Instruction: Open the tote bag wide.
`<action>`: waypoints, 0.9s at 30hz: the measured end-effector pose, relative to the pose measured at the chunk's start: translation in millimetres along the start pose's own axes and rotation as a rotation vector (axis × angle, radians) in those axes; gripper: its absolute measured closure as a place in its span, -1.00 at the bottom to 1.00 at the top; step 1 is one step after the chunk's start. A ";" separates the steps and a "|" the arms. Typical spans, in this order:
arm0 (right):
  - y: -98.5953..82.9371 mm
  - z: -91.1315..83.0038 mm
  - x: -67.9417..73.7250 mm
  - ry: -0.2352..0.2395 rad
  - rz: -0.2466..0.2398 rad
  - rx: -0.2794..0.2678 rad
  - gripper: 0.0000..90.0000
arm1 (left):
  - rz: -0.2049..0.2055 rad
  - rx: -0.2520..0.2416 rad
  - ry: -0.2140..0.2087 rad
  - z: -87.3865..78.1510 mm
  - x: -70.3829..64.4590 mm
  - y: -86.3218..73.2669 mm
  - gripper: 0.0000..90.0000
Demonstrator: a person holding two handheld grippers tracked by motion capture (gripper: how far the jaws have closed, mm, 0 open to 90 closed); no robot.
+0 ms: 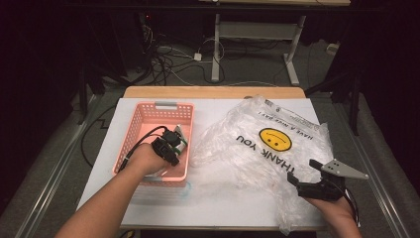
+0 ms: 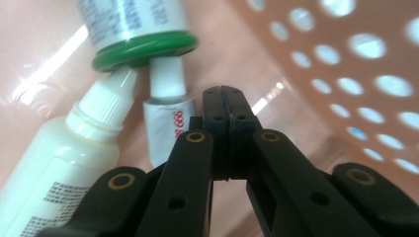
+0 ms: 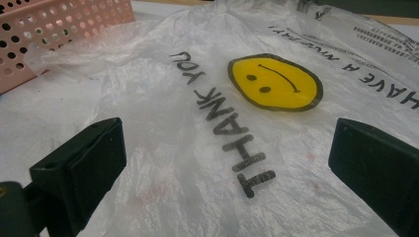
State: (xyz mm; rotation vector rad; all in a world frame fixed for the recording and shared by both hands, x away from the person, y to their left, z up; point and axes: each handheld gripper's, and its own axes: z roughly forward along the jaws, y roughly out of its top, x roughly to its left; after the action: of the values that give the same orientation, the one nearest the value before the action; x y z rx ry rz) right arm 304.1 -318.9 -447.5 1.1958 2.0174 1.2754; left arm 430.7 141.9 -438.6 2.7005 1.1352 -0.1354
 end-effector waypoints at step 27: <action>0.6 -0.7 0.8 0.004 0.001 -0.005 -0.96 | -0.051 -0.139 0.077 -31.2 5.8 -24.6 -0.11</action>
State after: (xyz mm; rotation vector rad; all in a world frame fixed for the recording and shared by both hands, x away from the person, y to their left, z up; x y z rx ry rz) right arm 303.4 -318.5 -446.6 1.1925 2.0158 1.2836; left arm 417.3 169.8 -413.1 2.5755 1.1886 0.0387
